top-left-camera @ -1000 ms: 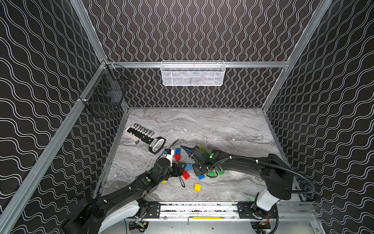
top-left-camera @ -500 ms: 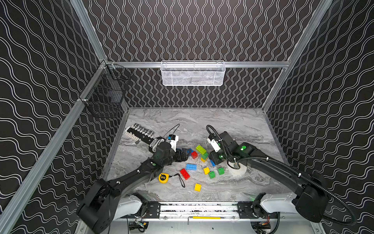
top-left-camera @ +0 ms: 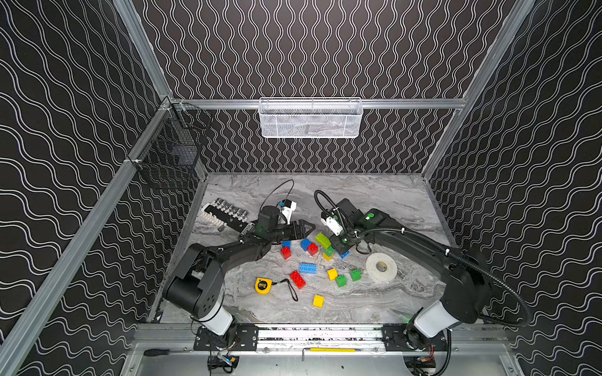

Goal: Assemble a fork with lego
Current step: Assemble the lego brick with the lego brick.

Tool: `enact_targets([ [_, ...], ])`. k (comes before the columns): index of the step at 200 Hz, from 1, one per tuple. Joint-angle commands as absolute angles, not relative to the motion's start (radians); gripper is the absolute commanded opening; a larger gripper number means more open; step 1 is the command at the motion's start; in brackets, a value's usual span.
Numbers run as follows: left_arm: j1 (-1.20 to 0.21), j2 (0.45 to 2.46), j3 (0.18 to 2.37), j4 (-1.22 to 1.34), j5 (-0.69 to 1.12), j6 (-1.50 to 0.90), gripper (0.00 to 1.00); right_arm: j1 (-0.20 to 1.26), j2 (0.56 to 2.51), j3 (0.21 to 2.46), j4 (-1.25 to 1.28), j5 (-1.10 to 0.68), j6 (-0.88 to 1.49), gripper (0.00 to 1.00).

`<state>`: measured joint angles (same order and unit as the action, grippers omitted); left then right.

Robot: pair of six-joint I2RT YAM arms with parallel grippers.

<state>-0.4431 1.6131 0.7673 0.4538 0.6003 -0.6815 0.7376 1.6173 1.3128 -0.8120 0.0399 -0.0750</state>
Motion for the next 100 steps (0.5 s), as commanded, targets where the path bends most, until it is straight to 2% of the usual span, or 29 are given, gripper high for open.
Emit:
enact_targets([
  [1,-0.441,1.637,0.794,0.501,0.701,-0.697,0.71,0.739,1.638,1.334,-0.850,0.038,-0.116,0.17],
  [100,-0.442,1.694,0.802,0.529,0.753,-0.705,0.57,0.750,1.683,1.350,-0.854,0.006,-0.128,0.17],
])
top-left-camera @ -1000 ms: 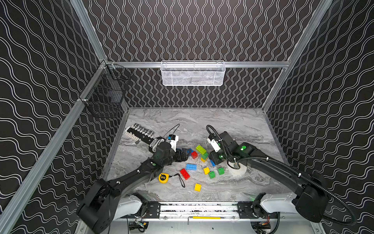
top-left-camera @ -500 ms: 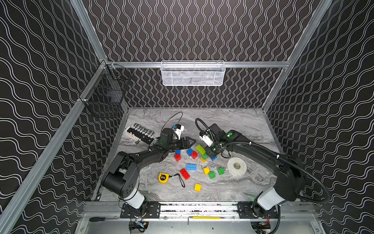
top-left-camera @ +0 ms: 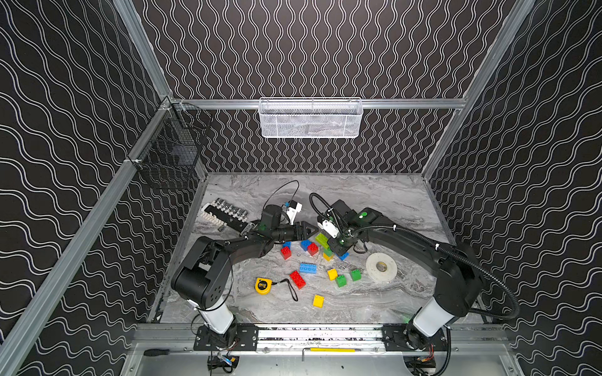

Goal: Assemble a fork with lego
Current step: Assemble the lego brick with the lego brick.

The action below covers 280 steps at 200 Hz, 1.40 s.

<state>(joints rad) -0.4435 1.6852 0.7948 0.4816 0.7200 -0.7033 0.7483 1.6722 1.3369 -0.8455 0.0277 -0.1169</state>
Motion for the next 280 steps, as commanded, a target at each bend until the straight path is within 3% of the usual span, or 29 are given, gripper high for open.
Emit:
enact_targets([
  [1,-0.443,1.694,0.802,0.529,0.754,-0.705,0.57,0.750,1.683,1.350,-0.854,0.006,-0.127,0.17],
  [190,-0.473,1.740,0.834,0.529,0.794,-0.699,0.49,0.746,1.734,1.365,-0.857,-0.006,-0.135,0.17],
  [280,-0.474,1.743,0.837,0.522,0.797,-0.693,0.47,0.733,1.782,1.388,-0.914,-0.036,-0.137,0.08],
])
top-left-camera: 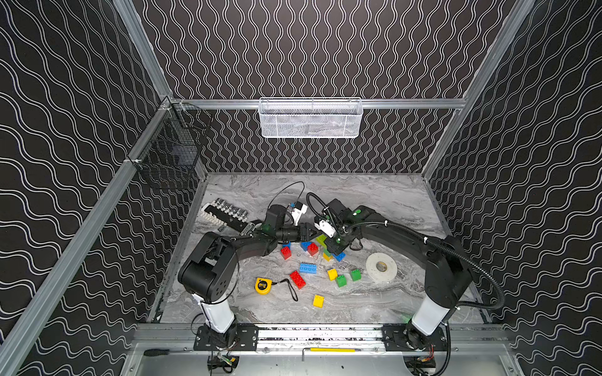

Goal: Assemble a fork with lego
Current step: Assemble the lego brick with the lego brick.

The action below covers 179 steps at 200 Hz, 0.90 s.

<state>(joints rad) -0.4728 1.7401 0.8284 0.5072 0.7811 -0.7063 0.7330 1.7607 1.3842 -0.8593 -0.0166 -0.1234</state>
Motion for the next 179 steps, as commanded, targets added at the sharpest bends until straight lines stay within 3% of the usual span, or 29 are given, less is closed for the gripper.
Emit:
enact_targets([
  [1,-0.474,1.743,0.837,0.522,0.797,-0.693,0.47,0.733,1.782,1.390,-0.914,-0.037,-0.137,0.07],
  [49,-0.476,1.742,0.833,0.524,0.795,-0.692,0.47,0.733,1.804,1.399,-0.949,-0.029,-0.137,0.00],
  [179,-0.476,1.751,0.836,0.529,0.791,-0.693,0.54,0.757,1.822,1.424,-0.980,-0.003,-0.146,0.00],
])
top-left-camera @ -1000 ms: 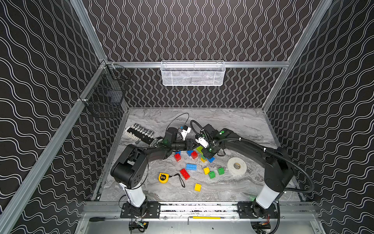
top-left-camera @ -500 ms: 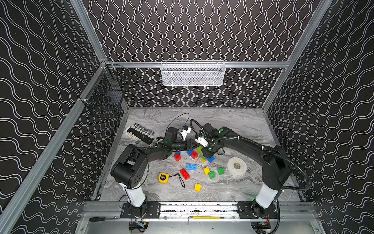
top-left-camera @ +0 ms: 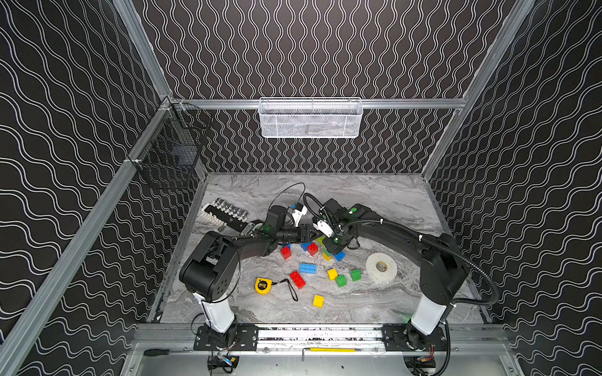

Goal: Assemble a fork with lego
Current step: Assemble the lego brick with the lego brick.

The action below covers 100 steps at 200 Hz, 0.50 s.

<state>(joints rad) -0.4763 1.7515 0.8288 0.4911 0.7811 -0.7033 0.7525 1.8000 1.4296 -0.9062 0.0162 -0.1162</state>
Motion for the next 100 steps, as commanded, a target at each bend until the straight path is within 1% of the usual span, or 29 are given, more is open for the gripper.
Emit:
enact_targets([
  [1,-0.476,1.751,0.836,0.529,0.790,-0.693,0.54,0.756,1.823,1.426,-0.980,-0.003,-0.146,0.00],
  [29,-0.476,1.752,0.841,0.526,0.793,-0.692,0.58,0.756,1.814,1.424,-0.969,-0.010,-0.141,0.00],
  [33,-0.476,1.750,0.841,0.525,0.793,-0.692,0.58,0.756,1.811,1.425,-0.966,-0.013,-0.140,0.03],
  [39,-0.476,1.749,0.841,0.524,0.793,-0.690,0.58,0.756,1.805,1.426,-0.962,-0.018,-0.137,0.10],
  [40,-0.476,1.748,0.841,0.523,0.792,-0.690,0.58,0.755,1.802,1.426,-0.960,-0.018,-0.137,0.14],
  [43,-0.476,1.749,0.841,0.522,0.792,-0.689,0.59,0.755,1.800,1.428,-0.957,-0.021,-0.135,0.20],
  [44,-0.476,1.748,0.841,0.522,0.792,-0.689,0.59,0.755,1.800,1.428,-0.957,-0.021,-0.135,0.20],
  [47,-0.476,1.748,0.841,0.521,0.791,-0.689,0.59,0.753,1.795,1.431,-0.955,-0.023,-0.134,0.27],
  [57,-0.476,1.748,0.839,0.522,0.793,-0.690,0.59,0.751,1.788,1.437,-0.948,-0.032,-0.130,0.40],
  [62,-0.476,1.748,0.839,0.523,0.792,-0.690,0.59,0.749,1.785,1.440,-0.945,-0.036,-0.128,0.48],
  [63,-0.476,1.749,0.839,0.524,0.793,-0.690,0.59,0.750,1.783,1.443,-0.944,-0.037,-0.127,0.52],
  [64,-0.477,1.748,0.838,0.524,0.792,-0.690,0.59,0.750,1.783,1.443,-0.944,-0.037,-0.127,0.52],
  [71,-0.476,1.748,0.837,0.526,0.792,-0.693,0.59,0.747,1.777,1.449,-0.939,-0.041,-0.124,0.62],
  [81,-0.476,1.746,0.836,0.528,0.791,-0.693,0.59,0.744,1.769,1.457,-0.929,-0.050,-0.123,0.74],
  [83,-0.476,1.745,0.835,0.528,0.791,-0.693,0.59,0.743,1.768,1.459,-0.928,-0.049,-0.122,0.77],
  [84,-0.476,1.745,0.835,0.528,0.790,-0.693,0.59,0.743,1.765,1.461,-0.926,-0.051,-0.121,0.80],
  [100,-0.476,1.743,0.834,0.524,0.788,-0.693,0.60,0.738,1.747,1.470,-0.907,-0.055,-0.118,0.96],
])
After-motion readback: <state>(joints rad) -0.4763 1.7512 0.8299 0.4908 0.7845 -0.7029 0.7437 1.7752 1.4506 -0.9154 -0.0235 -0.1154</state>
